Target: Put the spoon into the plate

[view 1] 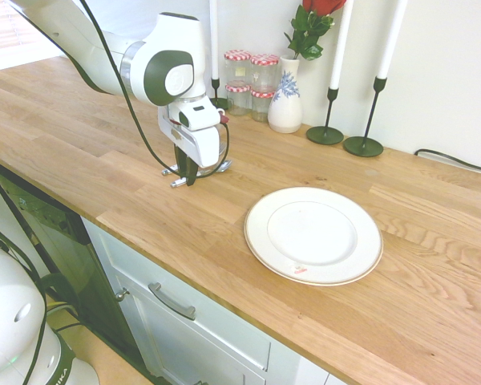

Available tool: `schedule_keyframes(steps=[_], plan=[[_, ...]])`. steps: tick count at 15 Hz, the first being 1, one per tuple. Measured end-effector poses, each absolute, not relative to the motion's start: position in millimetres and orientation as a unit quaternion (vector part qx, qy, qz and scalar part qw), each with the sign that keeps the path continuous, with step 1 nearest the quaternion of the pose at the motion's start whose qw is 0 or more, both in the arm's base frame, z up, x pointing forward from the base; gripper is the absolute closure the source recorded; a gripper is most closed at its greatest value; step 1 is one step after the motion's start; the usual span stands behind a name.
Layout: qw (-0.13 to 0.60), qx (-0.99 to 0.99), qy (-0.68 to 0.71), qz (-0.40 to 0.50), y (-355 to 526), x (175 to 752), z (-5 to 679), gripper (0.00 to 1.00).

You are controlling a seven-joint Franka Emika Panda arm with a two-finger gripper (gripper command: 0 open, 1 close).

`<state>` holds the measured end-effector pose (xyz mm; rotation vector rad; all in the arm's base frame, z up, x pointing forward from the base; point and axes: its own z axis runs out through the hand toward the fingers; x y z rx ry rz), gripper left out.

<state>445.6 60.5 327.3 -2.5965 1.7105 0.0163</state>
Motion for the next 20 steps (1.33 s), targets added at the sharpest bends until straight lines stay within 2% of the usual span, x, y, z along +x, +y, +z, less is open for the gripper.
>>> schedule_keyframes(steps=[10,13,17,20], plan=[[0.035,-0.835,0.549,0.002,74,448,329,1.00],[0.052,-0.831,0.554,-0.012,66,459,358,1.00],[0.047,-0.843,0.535,-0.029,31,451,416,1.00],[0.042,-0.856,0.514,-0.035,-35,445,427,1.00]])
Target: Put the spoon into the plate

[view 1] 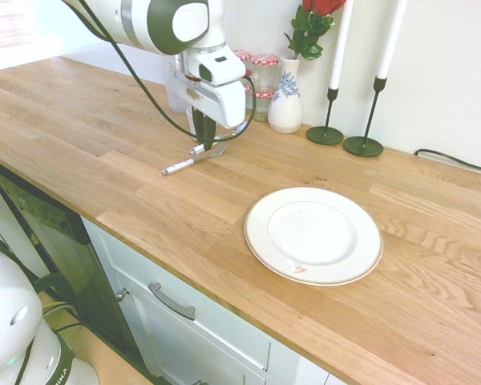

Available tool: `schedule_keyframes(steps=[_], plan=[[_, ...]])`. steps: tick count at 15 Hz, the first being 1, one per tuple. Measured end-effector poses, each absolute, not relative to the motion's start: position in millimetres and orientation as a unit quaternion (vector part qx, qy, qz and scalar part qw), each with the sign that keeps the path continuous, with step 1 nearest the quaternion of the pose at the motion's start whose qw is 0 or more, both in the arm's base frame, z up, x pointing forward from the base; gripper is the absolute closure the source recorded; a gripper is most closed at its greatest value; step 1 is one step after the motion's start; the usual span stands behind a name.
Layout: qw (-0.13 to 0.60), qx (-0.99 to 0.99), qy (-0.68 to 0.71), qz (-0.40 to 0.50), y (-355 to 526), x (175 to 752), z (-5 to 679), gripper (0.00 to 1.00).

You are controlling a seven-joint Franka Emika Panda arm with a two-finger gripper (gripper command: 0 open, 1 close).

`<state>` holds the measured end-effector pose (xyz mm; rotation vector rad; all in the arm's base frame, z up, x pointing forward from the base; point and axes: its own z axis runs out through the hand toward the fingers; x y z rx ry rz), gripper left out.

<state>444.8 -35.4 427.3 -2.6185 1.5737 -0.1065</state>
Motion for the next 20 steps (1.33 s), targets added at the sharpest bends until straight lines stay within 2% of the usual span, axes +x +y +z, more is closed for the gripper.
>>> schedule_keyframes(steps=[7,18,19,20], plan=[[0.016,-0.875,0.483,-0.027,-193,403,402,1.00],[-0.003,-0.869,0.494,-0.015,-259,433,345,1.00],[-0.002,-0.869,0.495,-0.016,-259,434,344,0.00],[0.000,-0.868,0.497,-0.015,-259,434,344,0.00]])
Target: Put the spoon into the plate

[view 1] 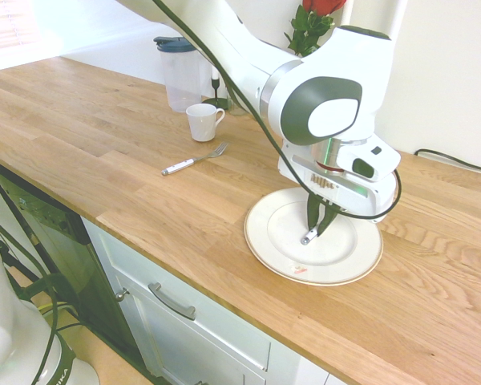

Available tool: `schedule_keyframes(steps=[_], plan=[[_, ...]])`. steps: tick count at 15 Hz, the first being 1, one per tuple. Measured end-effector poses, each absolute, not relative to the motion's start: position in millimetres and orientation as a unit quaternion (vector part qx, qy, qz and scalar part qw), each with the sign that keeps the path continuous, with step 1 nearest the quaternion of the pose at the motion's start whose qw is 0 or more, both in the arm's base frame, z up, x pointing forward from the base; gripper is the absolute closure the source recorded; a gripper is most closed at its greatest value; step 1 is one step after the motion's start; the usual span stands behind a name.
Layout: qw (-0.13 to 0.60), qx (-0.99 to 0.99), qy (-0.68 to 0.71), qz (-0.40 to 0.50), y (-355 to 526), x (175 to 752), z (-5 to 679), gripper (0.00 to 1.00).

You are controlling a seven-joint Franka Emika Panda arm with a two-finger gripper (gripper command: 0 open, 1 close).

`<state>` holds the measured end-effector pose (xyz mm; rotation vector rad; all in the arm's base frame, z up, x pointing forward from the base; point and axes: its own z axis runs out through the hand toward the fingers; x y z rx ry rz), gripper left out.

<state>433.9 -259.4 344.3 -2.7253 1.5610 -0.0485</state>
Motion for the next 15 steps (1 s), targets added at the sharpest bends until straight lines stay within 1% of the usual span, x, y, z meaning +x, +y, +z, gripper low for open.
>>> schedule_keyframes(steps=[10,13,15], plan=[[0.003,-0.867,0.497,-0.018,-259,433,349,0.00],[0.006,-0.879,0.475,-0.034,-237,426,398,0.00],[0.007,-0.898,0.439,-0.038,-180,422,435,0.00]])
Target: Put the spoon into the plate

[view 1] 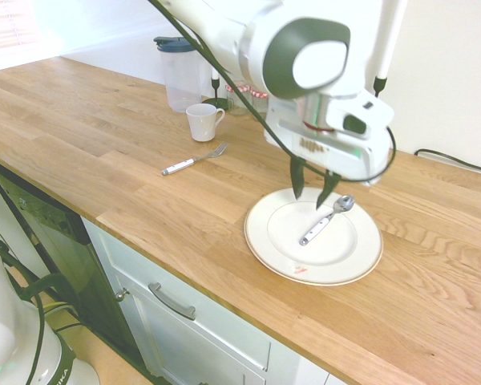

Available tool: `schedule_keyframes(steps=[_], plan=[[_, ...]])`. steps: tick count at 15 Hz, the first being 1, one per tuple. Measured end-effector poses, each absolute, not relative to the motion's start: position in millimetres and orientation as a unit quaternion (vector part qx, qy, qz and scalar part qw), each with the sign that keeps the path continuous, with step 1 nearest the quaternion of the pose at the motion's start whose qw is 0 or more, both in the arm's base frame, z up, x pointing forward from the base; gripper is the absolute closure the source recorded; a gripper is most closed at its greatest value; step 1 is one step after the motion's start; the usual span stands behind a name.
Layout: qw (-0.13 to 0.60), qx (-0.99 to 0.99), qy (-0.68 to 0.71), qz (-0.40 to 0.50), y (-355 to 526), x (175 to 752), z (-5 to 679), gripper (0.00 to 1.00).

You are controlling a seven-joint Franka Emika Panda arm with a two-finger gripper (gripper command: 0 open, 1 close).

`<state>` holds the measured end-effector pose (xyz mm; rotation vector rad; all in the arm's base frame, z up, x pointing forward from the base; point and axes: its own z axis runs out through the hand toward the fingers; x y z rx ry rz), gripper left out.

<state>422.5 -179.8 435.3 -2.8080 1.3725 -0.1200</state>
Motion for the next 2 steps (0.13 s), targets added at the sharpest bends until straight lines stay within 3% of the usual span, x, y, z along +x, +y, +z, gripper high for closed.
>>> schedule_keyframes(steps=[2], plan=[[0.004,-0.913,0.406,-0.035,-96,411,448,0.00]])
